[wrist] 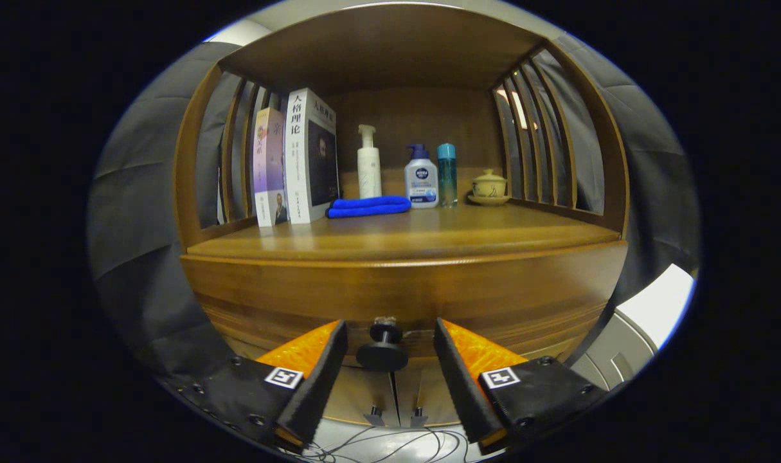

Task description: Pull open the drawer, take out the items inside it, and place them on the countertop above the cabinet.

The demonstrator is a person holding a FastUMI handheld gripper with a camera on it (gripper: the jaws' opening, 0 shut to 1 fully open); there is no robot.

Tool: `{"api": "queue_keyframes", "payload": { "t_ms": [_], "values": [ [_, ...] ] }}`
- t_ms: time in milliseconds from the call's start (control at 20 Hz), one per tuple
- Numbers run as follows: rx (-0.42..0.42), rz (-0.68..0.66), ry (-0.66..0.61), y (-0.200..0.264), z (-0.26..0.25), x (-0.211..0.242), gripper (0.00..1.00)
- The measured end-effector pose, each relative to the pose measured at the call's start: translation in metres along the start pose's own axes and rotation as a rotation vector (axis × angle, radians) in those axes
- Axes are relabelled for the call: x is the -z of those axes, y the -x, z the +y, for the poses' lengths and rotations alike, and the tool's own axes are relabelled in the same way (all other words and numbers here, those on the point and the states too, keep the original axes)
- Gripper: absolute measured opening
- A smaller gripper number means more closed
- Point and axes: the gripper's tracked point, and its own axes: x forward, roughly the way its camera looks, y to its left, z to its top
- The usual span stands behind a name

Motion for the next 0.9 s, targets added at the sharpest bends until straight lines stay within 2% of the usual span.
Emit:
{"api": "queue_keyframes", "payload": {
  "t_ms": [250,350,500,650,900],
  "values": [
    [-0.009,0.023,-0.017,-0.002,0.004,0.01,0.63],
    [-0.007,0.018,-0.006,0.0,0.005,0.01,0.62],
    [-0.014,0.018,-0.01,-0.004,0.005,0.01,0.49],
    [-0.01,0.026,0.013,-0.004,0.005,0.01,0.22],
    [0.003,0.047,0.015,0.013,0.005,0.014,0.22]
  ]
}}
